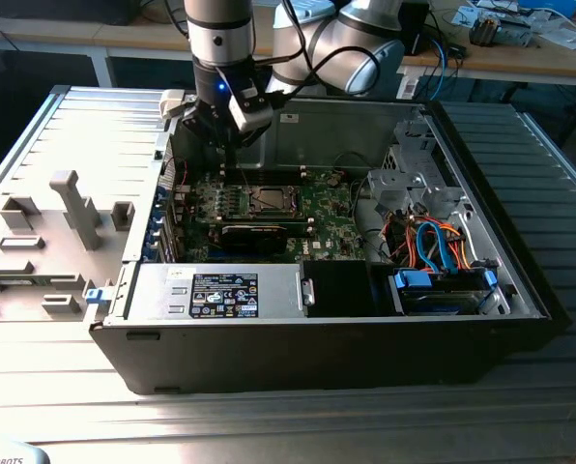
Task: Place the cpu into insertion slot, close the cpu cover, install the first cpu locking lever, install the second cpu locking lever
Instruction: 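Install the first cpu locking lever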
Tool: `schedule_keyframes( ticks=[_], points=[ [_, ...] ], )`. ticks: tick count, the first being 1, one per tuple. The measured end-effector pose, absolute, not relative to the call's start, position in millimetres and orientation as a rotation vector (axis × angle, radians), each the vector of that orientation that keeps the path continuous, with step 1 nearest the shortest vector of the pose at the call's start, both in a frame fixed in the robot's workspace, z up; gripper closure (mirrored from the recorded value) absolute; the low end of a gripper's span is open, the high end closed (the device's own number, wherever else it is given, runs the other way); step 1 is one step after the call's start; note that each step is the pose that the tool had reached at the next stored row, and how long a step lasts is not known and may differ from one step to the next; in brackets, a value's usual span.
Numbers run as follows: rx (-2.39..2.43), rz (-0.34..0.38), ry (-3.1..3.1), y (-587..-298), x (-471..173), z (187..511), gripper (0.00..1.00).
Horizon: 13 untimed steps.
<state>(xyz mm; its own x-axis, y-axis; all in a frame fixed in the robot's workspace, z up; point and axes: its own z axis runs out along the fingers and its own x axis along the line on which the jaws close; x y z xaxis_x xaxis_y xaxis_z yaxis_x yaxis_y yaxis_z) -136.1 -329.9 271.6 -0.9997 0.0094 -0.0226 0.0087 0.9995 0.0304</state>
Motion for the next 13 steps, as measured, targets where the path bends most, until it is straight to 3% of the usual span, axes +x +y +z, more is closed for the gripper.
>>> schedule_keyframes(
  ticks=[13],
  points=[
    [0.014,0.047,3.118,-329.9,-136.4,282.6,0.89]
  ],
)
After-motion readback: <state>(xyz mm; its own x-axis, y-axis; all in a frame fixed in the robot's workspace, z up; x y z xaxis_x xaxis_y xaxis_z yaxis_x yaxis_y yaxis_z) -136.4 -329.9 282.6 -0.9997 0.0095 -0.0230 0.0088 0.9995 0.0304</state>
